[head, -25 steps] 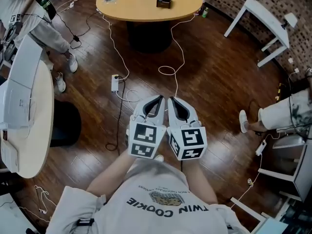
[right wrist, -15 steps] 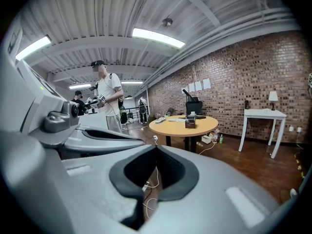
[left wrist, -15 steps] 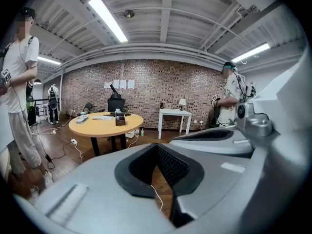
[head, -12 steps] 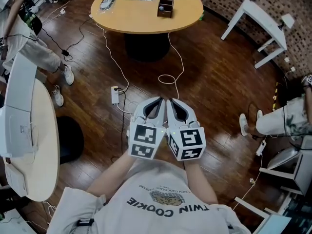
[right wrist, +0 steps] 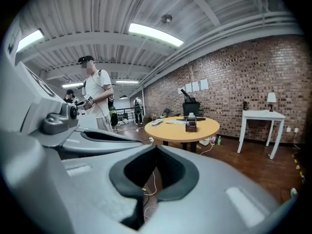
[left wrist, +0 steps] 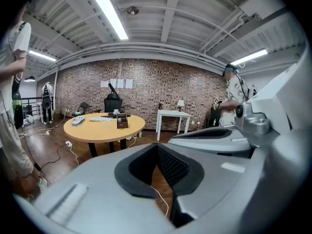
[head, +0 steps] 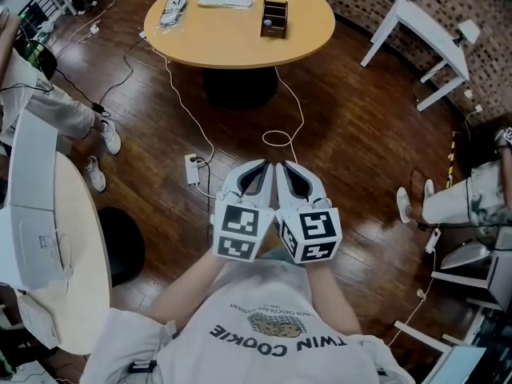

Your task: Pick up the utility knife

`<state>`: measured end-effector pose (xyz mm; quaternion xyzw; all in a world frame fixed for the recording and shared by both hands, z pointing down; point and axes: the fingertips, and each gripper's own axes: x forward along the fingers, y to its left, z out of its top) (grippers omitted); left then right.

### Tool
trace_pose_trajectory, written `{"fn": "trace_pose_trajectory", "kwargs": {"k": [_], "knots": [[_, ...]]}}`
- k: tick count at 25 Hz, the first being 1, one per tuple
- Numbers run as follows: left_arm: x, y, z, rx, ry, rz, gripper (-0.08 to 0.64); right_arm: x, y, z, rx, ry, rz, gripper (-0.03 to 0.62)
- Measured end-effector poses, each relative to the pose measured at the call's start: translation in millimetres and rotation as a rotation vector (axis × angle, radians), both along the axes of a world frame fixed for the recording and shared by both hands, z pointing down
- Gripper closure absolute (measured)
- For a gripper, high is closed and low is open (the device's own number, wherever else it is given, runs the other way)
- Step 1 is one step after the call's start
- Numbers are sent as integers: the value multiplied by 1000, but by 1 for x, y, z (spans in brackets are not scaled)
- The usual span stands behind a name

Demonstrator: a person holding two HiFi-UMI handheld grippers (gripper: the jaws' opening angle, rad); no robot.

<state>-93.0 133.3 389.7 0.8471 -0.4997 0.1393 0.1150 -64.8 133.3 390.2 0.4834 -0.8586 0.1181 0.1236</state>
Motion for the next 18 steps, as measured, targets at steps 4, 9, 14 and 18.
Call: {"fn": "trace_pose_trajectory", "kwargs": {"k": [4,9,14,18], "knots": [[1,-14,1,-1,-1,15,554,2,-14,1,0,-6,16,591],[3,-37,6,-3,-4,14,554,5,-38,8,-3,-13,21,591],[7,-75,11,-8,-8,-11,554,9,-77,13,-7,-17,-7,591],[15,-114,12,-10,-14,-40,554,17,-117,14,-7,-23,-35,592]]}}
